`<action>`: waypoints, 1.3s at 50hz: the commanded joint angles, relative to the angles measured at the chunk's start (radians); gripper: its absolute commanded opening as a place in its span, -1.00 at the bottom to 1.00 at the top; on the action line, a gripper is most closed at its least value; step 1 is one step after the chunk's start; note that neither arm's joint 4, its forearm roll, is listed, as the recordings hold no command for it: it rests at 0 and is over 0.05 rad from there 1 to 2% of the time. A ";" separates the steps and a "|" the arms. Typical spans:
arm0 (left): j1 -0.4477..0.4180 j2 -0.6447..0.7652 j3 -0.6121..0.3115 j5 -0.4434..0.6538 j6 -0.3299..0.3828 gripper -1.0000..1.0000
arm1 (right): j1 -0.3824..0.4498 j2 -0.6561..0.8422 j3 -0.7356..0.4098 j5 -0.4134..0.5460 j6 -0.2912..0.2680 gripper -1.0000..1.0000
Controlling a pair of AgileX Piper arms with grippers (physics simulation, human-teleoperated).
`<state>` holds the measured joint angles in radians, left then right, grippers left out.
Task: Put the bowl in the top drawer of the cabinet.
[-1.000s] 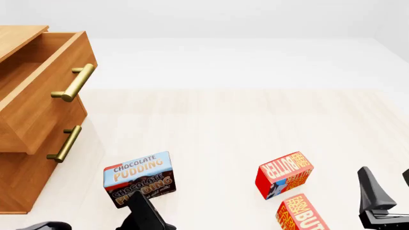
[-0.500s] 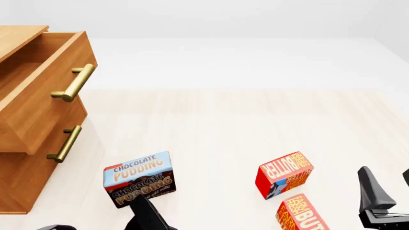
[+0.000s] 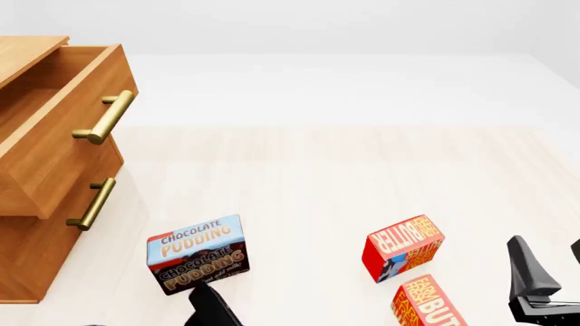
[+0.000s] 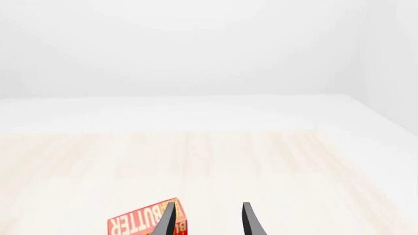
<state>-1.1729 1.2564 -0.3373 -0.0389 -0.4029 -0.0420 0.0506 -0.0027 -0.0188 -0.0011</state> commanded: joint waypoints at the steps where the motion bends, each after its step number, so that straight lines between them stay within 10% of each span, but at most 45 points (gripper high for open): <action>1: -0.007 0.023 0.012 -0.037 -0.013 1.00 | -0.002 0.003 0.000 -0.002 -0.001 1.00; 65: -0.051 0.169 0.050 -0.231 -0.078 1.00 | -0.016 0.031 0.001 -0.017 -0.005 1.00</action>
<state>-1.2153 1.4002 -0.2902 -0.2393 -0.4708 -0.0552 0.0797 -0.0021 -0.0346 -0.0061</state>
